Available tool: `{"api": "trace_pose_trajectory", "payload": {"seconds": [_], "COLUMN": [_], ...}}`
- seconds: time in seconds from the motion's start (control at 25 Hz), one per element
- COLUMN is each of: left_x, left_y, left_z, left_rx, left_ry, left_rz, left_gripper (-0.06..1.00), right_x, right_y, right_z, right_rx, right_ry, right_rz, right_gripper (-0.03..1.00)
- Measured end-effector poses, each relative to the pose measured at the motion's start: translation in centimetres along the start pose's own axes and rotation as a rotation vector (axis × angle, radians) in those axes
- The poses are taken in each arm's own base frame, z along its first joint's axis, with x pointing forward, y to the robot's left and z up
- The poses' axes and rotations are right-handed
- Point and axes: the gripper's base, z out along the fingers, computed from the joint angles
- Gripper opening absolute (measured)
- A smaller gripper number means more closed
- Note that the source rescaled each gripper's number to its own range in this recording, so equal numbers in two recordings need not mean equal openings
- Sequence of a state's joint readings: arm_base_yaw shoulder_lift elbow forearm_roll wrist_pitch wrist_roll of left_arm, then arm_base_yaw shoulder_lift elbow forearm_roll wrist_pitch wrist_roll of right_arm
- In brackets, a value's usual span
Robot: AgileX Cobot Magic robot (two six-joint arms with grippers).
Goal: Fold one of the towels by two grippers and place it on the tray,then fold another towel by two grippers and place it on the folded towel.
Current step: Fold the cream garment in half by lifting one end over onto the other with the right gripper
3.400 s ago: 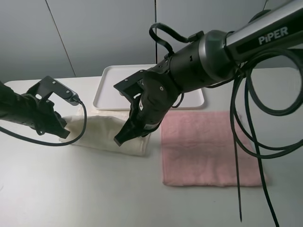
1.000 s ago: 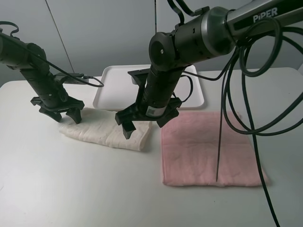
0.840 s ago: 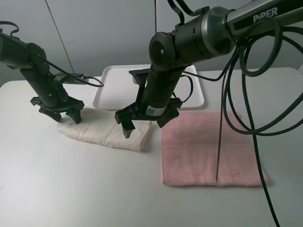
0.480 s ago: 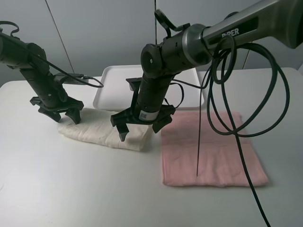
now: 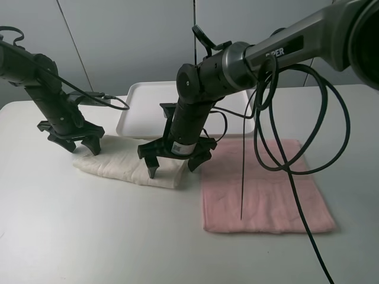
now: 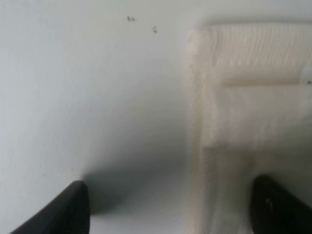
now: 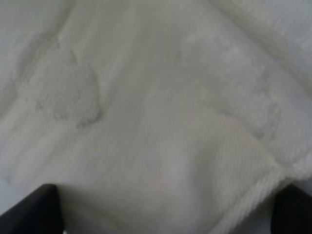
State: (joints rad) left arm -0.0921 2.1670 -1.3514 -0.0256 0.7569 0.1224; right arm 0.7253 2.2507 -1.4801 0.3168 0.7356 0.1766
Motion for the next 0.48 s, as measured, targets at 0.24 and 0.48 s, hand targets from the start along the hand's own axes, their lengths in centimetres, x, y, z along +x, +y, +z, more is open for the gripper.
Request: {"api": "trace_pose_trajectory", "payload": {"seconds": [0.24, 0.48], "left_x": [0.00, -0.02], "left_y": [0.00, 0.01], "left_z": [0.00, 0.00], "left_rx": [0.000, -0.002], "left_ry": [0.000, -0.002], "left_rz": [0.000, 0.001], "left_gripper": [0.86, 0.86], "right_x": [0.00, -0.26], "right_y": [-0.05, -0.10], "right_z": [0.44, 0.95], "right_rx": [-0.005, -0.006], "right_ry": [0.002, -0.010], "right_rz": [0.011, 0.021], "right_gripper": [0.64, 0.51]}}
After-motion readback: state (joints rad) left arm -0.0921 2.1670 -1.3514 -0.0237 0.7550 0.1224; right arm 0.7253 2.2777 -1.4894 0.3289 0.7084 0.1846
